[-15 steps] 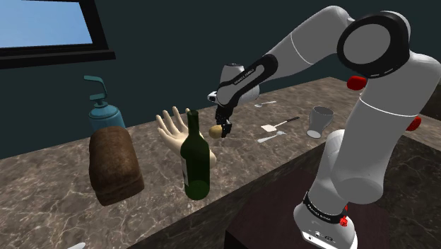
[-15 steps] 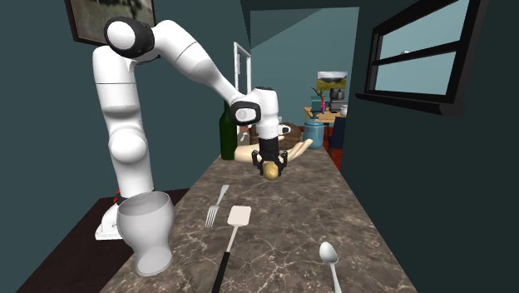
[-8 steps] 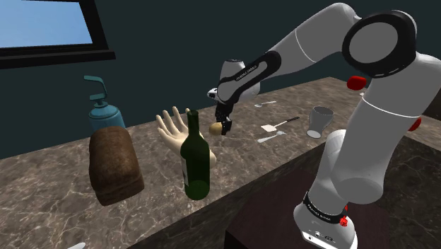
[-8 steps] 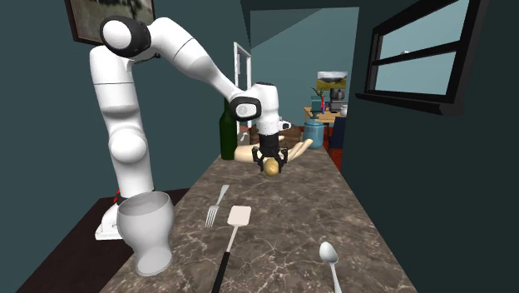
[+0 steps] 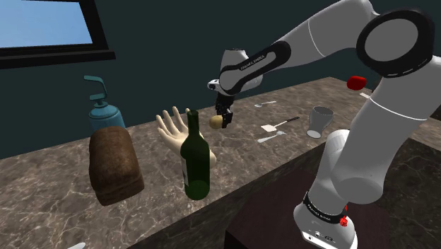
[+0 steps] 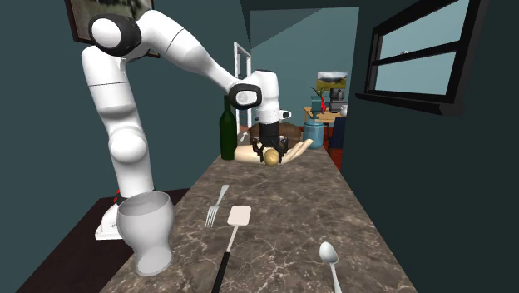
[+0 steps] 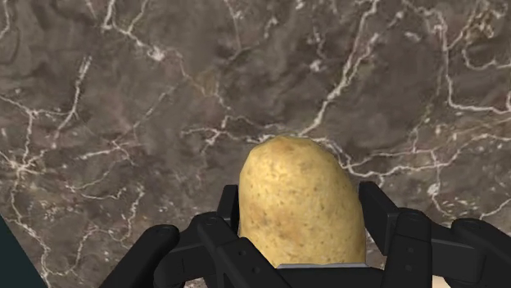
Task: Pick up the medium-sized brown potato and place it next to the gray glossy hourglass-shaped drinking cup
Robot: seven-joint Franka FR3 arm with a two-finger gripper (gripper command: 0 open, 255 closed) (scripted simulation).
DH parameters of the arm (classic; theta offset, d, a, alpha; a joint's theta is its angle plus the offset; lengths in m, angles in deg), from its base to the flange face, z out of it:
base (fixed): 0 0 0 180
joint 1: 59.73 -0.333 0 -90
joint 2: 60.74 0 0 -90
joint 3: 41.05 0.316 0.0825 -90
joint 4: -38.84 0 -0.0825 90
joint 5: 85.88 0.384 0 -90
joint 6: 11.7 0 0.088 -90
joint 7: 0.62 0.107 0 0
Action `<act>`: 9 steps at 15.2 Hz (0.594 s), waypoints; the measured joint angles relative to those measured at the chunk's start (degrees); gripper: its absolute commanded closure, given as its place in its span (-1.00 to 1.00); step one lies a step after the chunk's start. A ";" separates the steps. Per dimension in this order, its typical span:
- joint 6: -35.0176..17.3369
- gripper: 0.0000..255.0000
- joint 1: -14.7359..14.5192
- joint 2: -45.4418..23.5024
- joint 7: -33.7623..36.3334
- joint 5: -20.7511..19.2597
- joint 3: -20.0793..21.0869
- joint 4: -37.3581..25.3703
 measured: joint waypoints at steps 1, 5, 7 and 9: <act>0.87 1.00 0.05 0.22 0.08 -0.15 -0.01 -0.66; 4.11 1.00 0.12 2.25 1.22 -1.25 0.41 -2.06; 5.63 1.00 0.14 2.85 1.55 -1.55 0.55 -3.01; 7.19 1.00 0.19 3.39 1.77 -1.80 0.63 -4.08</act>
